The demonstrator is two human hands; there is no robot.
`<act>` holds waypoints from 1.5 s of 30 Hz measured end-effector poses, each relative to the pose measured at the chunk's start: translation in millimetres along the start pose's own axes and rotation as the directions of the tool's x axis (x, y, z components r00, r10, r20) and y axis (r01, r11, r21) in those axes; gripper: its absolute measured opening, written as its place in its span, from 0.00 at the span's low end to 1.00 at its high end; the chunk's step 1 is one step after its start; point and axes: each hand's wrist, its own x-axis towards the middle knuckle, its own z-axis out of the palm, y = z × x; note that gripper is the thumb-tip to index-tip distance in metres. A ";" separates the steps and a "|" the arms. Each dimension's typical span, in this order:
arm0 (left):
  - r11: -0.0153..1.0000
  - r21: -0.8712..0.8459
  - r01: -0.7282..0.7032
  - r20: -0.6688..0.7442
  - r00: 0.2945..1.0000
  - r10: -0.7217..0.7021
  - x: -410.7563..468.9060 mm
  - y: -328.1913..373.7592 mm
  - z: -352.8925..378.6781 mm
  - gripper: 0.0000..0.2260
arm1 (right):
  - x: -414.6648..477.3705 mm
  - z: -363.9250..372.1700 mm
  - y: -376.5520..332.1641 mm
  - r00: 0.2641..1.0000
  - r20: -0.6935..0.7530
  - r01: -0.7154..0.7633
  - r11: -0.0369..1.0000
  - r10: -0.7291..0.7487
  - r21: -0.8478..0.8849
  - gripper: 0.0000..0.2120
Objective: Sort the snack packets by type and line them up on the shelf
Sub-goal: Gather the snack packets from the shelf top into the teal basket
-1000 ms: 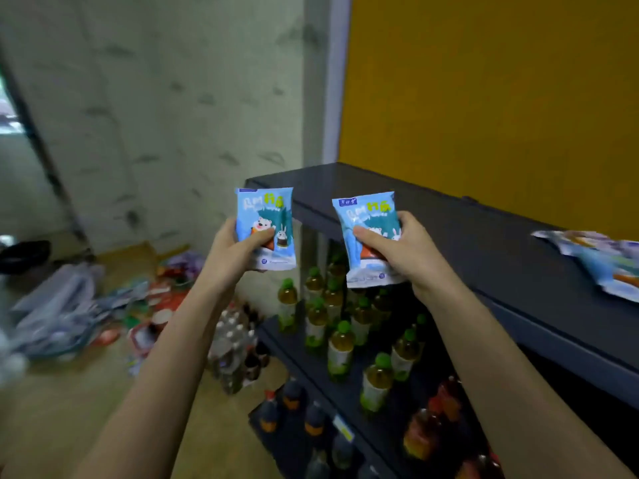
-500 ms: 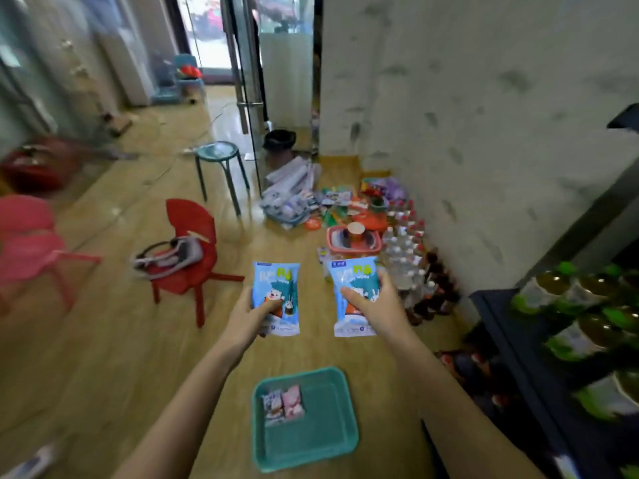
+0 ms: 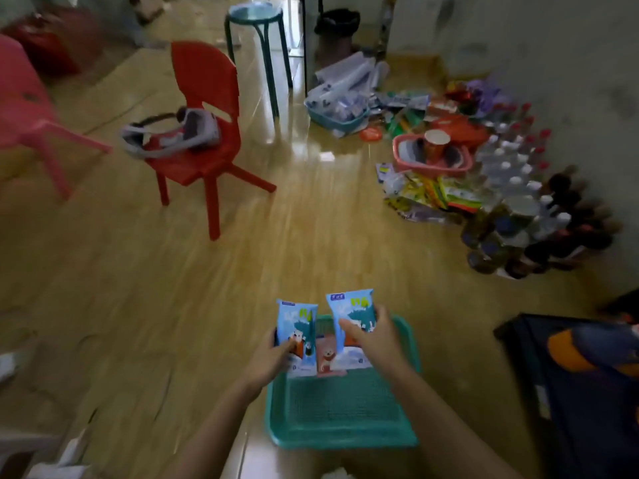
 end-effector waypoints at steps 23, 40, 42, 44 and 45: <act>0.939 0.340 0.044 -0.341 0.937 0.079 208.3 -226.8 64.2 0.15 | 188.9 108.6 252.3 0.979 0.037 -0.178 0.924 0.202 -0.338 0.20; 0.642 0.664 -0.383 0.020 0.867 0.498 -38.7 181.9 27.8 0.07 | -19.6 -68.4 -131.3 0.951 0.189 0.306 0.651 -0.245 -0.695 0.15; 0.580 0.677 -0.454 0.038 0.808 0.588 -94.2 259.8 24.5 0.06 | -67.4 -110.0 -205.2 0.934 0.172 0.334 0.594 -0.313 -0.732 0.14; 0.476 0.727 -0.495 0.088 0.755 0.650 -152.0 336.6 22.2 0.06 | -118.8 -152.3 -274.5 0.910 0.137 0.347 0.536 -0.392 -0.770 0.13; 0.404 0.755 -0.517 0.129 0.720 0.682 -184.5 381.6 22.7 0.06 | -150.7 -179.0 -313.7 0.895 0.106 0.341 0.510 -0.433 -0.790 0.14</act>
